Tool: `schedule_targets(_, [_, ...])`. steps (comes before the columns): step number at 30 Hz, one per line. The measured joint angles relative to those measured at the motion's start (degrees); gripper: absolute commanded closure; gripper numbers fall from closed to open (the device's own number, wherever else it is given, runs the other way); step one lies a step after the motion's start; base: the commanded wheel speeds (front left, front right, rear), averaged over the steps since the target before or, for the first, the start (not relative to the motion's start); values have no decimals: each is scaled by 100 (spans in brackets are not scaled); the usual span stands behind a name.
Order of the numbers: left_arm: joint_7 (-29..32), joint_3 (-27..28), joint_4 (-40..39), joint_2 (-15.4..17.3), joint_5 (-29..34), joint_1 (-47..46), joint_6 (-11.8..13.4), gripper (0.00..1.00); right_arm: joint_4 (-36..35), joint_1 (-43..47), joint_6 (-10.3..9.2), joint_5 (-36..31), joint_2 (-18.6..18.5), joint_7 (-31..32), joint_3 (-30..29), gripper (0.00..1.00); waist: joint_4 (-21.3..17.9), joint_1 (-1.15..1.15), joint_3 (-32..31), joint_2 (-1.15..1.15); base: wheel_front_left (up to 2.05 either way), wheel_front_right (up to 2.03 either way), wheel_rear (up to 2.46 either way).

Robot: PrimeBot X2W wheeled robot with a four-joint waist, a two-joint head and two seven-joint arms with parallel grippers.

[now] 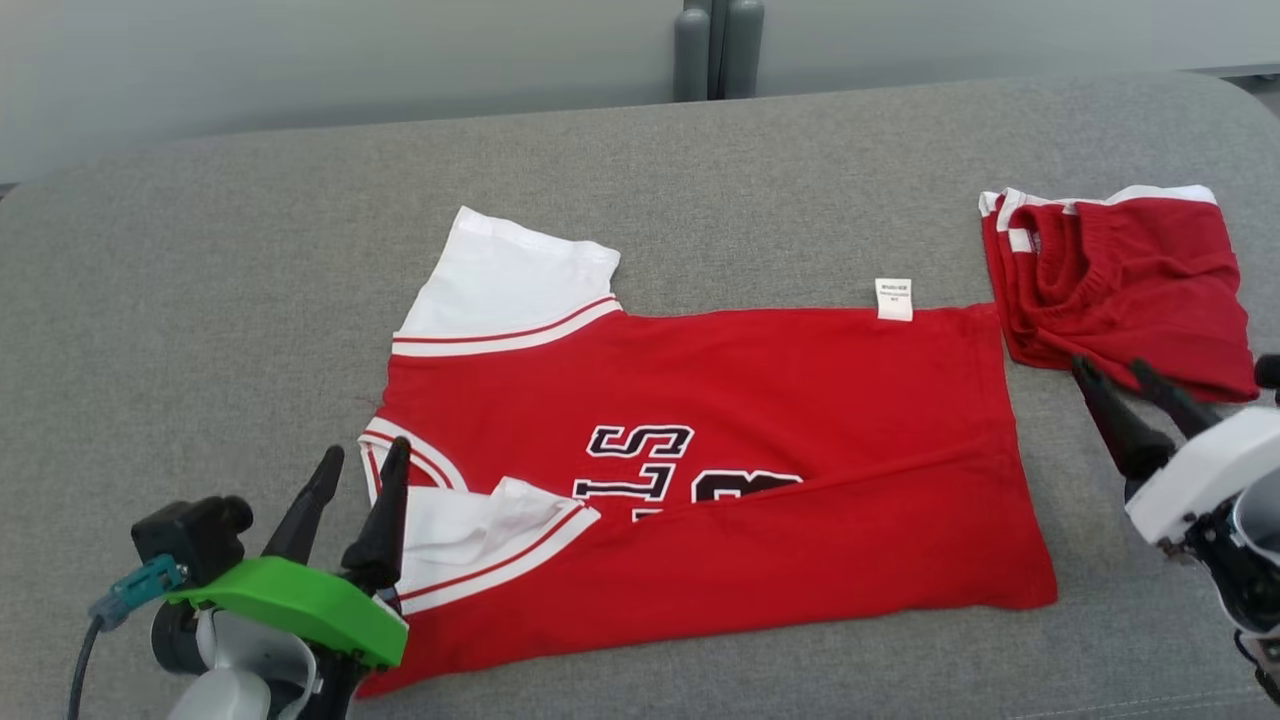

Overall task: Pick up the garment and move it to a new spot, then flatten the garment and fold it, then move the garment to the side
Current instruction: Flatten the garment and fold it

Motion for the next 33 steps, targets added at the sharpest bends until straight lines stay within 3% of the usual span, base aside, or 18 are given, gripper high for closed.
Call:
schedule_targets(12, [218,-381,-65,-320,242,-829,0,0,457,-1455,27,-523,-59,573,438,0,104,0,691,0,0,0,0])
schedule_targets(25, [19,-460,44,-600,300,-1164,-4,0,1425,-2148,-113,-686,-29,804,461,0,528,0,1343,0,0,0,0])
schedule_targets(31, [-120,-315,196,-615,300,-1175,-5,0,1736,-2343,-38,-686,148,846,583,0,689,0,1491,0,0,0,0])
schedule_targets(33, [-152,-283,227,-612,300,-1178,-5,0,1805,-2415,4,-687,153,847,619,54,678,0,1490,0,0,0,0])
